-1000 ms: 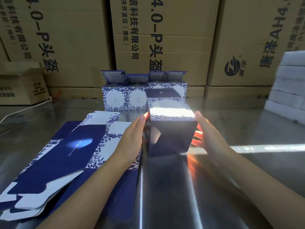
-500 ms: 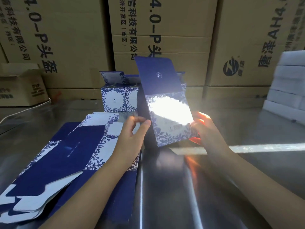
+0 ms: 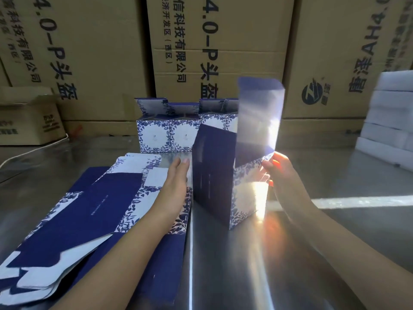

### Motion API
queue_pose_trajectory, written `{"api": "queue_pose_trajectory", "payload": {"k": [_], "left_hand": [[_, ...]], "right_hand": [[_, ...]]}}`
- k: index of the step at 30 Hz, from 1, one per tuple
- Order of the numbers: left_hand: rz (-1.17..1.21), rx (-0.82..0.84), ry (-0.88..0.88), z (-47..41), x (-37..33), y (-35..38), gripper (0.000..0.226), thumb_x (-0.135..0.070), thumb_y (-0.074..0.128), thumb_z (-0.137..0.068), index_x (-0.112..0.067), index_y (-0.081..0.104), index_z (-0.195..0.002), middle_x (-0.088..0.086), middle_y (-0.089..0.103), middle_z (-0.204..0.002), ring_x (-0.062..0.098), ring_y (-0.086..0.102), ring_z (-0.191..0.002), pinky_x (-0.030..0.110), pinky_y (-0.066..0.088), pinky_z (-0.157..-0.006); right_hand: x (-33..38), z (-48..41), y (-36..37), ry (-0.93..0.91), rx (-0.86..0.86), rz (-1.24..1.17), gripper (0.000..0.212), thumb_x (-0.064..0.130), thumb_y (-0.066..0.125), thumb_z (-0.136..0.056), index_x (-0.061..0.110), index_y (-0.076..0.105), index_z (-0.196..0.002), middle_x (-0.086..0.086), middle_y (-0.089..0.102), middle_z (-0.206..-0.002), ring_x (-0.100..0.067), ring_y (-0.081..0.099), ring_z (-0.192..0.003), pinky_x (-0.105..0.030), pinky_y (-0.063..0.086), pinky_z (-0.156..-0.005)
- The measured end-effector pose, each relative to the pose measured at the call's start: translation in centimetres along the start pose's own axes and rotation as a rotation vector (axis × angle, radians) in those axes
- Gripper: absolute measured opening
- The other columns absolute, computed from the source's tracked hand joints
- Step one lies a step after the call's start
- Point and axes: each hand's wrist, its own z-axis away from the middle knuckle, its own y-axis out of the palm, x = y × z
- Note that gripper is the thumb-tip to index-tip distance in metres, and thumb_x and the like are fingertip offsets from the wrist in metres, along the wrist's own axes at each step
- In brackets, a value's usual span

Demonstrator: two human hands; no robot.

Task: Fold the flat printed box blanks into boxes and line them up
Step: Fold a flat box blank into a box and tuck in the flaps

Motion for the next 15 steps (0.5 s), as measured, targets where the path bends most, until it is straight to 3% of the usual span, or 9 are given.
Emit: {"api": "queue_pose_trajectory", "payload": {"k": [3,5,7,9,12,15], "left_hand": [[-0.061,0.056,0.001,0.0,0.0,0.1,0.093,-0.077,0.042,-0.058,-0.04,0.029,-0.143,-0.01,0.042,-0.145,0.012,0.041,-0.132,0.04,0.026,-0.115],[-0.119,0.076,0.046,0.3,0.0,0.2,0.077,-0.071,0.05,-0.065,-0.044,0.035,-0.136,-0.015,0.054,-0.131,0.009,0.048,-0.124,0.032,0.032,-0.109],[-0.183,0.071,0.128,0.9,-0.1,0.3,0.056,-0.058,0.057,-0.08,-0.047,0.035,-0.13,-0.021,0.058,-0.111,-0.004,0.056,-0.1,0.011,0.039,-0.087],[-0.233,0.053,0.229,1.5,-0.3,0.5,0.051,-0.044,0.06,-0.086,-0.046,0.033,-0.13,-0.022,0.055,-0.105,-0.009,0.055,-0.071,0.002,0.038,-0.066],[-0.276,0.077,0.335,2.1,-0.6,0.8,0.059,-0.034,0.064,-0.085,-0.053,0.029,-0.128,-0.021,0.05,-0.11,-0.003,0.05,-0.059,0.003,0.039,-0.064],[-0.311,0.082,0.431,2.4,-0.8,0.9,0.069,-0.036,0.068,-0.083,-0.064,0.021,-0.125,-0.025,0.042,-0.122,-0.002,0.051,-0.077,0.009,0.043,-0.078]], "right_hand": [[-0.5,-0.2,-0.2,-0.057,-0.126,0.054,0.014,0.033,0.056,-0.09,0.022,0.048,-0.094,0.008,0.054,-0.086,-0.003,0.053,-0.071,-0.021,0.042,-0.069],[-0.2,0.0,-0.4,-0.047,-0.247,0.057,0.02,0.03,0.062,-0.088,0.027,0.045,-0.098,0.007,0.055,-0.096,0.0,0.056,-0.073,-0.014,0.044,-0.061],[0.3,0.4,-0.5,-0.066,-0.308,0.085,0.02,0.028,0.061,-0.087,0.031,0.043,-0.096,0.006,0.054,-0.099,-0.01,0.059,-0.08,-0.026,0.05,-0.065],[0.8,0.9,-0.4,-0.101,-0.302,0.105,0.017,0.027,0.057,-0.09,0.036,0.042,-0.09,0.005,0.055,-0.099,-0.018,0.06,-0.085,-0.038,0.052,-0.073],[1.5,2.0,0.3,-0.17,-0.268,0.099,0.014,0.024,0.049,-0.096,0.037,0.044,-0.094,0.004,0.057,-0.103,-0.021,0.058,-0.091,-0.04,0.051,-0.076],[2.2,2.9,0.8,-0.249,-0.291,0.087,0.014,0.024,0.044,-0.095,0.038,0.046,-0.097,0.003,0.057,-0.104,-0.02,0.057,-0.092,-0.047,0.051,-0.077]]}}
